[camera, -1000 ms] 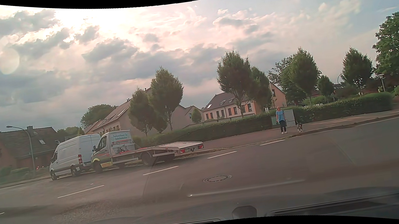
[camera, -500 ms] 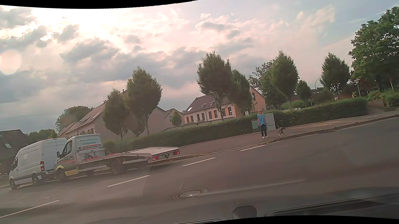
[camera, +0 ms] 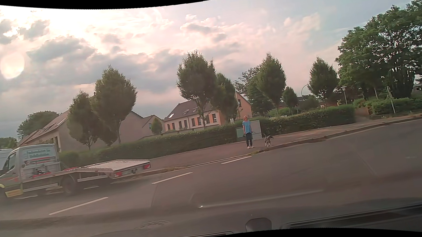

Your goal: Follow the waypoints while adhering to traffic rules and regulations

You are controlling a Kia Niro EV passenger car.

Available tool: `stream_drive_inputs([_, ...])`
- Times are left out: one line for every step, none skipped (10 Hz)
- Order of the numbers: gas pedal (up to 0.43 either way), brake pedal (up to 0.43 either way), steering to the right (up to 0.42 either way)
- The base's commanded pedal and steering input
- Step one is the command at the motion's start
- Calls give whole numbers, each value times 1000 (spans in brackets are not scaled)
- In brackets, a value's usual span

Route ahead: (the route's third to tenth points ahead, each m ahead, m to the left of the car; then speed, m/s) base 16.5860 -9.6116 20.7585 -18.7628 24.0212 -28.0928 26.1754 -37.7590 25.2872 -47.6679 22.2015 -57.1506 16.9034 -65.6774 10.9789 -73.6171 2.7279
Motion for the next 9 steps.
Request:
stream_drive_inputs([138,0,485])
stream_drive_inputs([138,0,501])
stream_drive_inputs([138,0,520])
stream_drive_inputs([138,0,529])
stream_drive_inputs([138,0,530])
stream_drive_inputs([138,0,523])
stream_drive_inputs([138,0,517])
stream_drive_inputs([138,0,515])
stream_drive_inputs([138,0,510])
